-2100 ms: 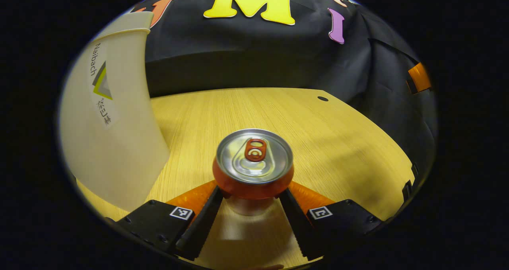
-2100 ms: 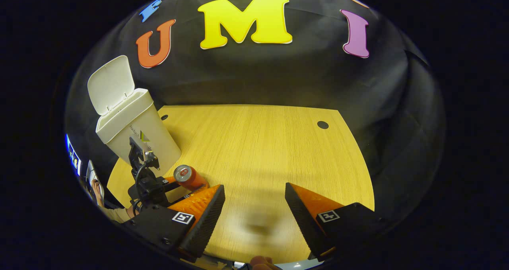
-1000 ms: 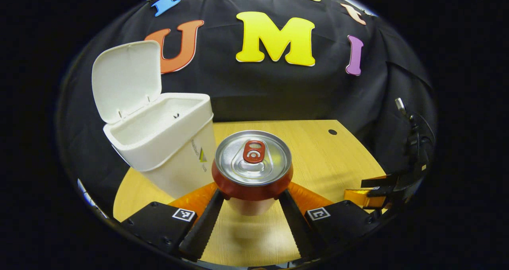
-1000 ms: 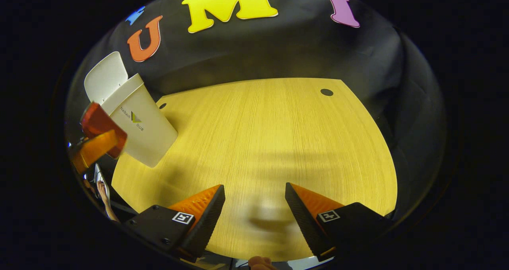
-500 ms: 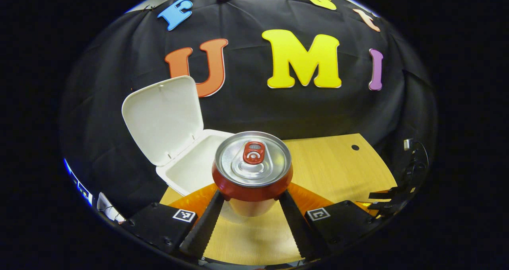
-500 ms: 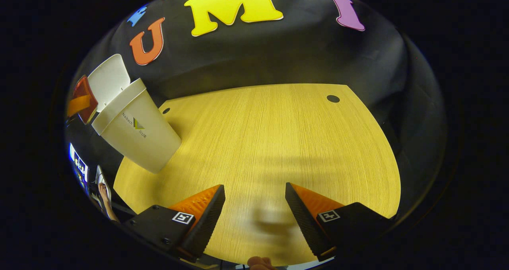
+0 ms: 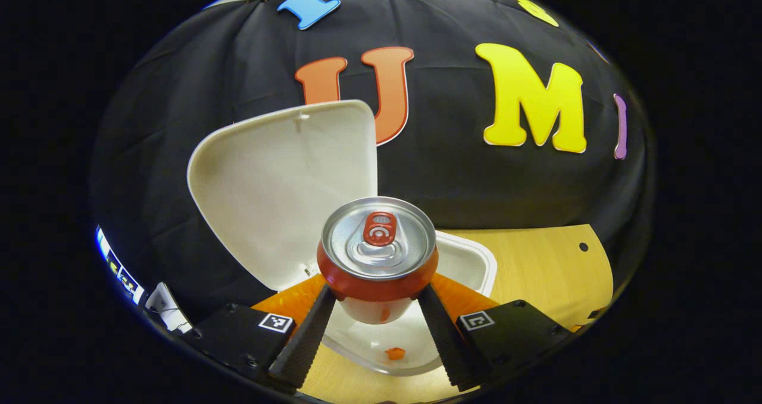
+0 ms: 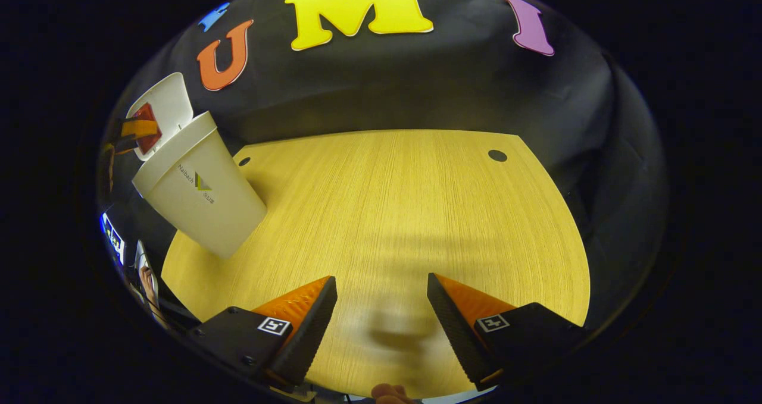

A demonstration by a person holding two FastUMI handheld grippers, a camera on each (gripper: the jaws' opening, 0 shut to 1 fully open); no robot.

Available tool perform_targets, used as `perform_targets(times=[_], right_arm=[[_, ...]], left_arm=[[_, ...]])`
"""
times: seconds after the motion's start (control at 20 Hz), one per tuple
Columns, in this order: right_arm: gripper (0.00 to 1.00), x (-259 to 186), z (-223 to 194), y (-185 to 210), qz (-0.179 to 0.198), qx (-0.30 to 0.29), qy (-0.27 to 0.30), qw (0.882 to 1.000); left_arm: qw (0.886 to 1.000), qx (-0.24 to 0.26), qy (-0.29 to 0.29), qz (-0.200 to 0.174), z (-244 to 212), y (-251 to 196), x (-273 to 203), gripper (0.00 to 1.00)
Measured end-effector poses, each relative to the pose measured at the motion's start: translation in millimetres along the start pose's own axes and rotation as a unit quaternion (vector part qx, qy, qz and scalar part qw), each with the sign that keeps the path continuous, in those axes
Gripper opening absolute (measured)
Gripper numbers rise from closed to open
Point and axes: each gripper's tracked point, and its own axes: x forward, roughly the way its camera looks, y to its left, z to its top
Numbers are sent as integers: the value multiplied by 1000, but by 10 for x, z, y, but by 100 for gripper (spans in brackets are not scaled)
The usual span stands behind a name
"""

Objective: Press the lid of the desktop garbage bin to open it, pick up the crumpled paper on the desktop and throw it into the bin, then pick up the pop can on the desktop and drop it into the bin, and finally close the garbage bin lid.

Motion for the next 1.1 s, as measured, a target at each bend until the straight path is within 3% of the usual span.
perform_targets(times=[0.25, 0.4, 0.5, 0.65, 0.75, 1.1], right_arm=[[97, -13, -72, 71, 0, -12, 9, 1000], [97, 1, -103, 48, -5, -9, 12, 1000], [97, 9, -121, 43, -7, -7, 14, 1000], [97, 22, -142, 59, -4, -11, 15, 1000], [97, 29, -144, 92, 0, -13, 16, 1000], [97, 22, -174, 187, 14, -25, 18, 999]], left_arm=[[1000, -12, 17, -10, -128, -34, 213, 86], [1000, -9, 22, 12, -167, 15, 227, 87], [1000, -7, 3, 26, -96, -1, 185, 87], [1000, -8, -11, 15, -68, -60, 104, 88], [1000, -12, -16, 11, -62, -53, 45, 93], [998, 24, -48, 32, 192, 13, -230, 99]])
